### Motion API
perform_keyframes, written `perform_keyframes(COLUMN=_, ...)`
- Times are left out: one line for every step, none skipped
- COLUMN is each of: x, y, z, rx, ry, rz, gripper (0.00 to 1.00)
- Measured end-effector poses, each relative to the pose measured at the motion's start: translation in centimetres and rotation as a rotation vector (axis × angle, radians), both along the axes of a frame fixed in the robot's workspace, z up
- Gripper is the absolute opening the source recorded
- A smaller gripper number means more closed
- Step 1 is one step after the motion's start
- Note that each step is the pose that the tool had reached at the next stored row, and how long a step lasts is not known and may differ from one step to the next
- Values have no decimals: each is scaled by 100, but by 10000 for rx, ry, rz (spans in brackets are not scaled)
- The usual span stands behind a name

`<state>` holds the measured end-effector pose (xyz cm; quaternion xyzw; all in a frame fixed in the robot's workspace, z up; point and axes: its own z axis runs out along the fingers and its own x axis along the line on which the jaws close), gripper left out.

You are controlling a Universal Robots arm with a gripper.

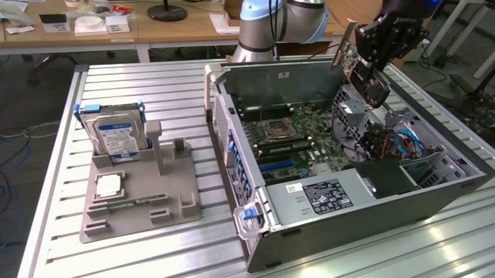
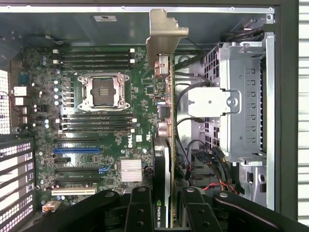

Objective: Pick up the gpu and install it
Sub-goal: 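Insert the gpu into the slot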

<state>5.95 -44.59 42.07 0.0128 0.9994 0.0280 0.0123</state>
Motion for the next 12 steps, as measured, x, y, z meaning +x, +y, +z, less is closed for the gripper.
perform_keyframes(x=-1, y=0, z=0, rx=1, ry=0, rz=84, gripper=27)
perform_keyframes(x=-2, y=0, z=0, rx=0, ry=0, rz=180, gripper=27)
perform_keyframes(x=-2, y=0, z=0, rx=-1, ry=0, rz=282, gripper=27)
perform_keyframes(x=-3, y=0, z=0, rx=-1, ry=0, rz=399, gripper=27)
perform_keyframes(x=-3, y=0, z=0, rx=0, ry=0, rz=513, gripper=27)
perform_keyframes(x=-3, y=0, z=0, rx=0, ry=0, rz=633, gripper=27)
perform_keyframes(x=-3, y=0, z=0, rx=-1, ry=0, rz=756, gripper=27)
perform_keyframes(x=-2, y=0, z=0, rx=-1, ry=0, rz=882, gripper=27)
perform_keyframes(x=-3, y=0, z=0, rx=0, ry=0, rz=1008, gripper=27)
perform_keyframes(x=-3, y=0, z=0, rx=0, ry=1, rz=1139, gripper=27)
perform_keyframes(x=-3, y=0, z=0, rx=0, ry=0, rz=1281, gripper=27)
perform_keyframes(x=-3, y=0, z=0, rx=-1, ry=1, rz=1417, gripper=27)
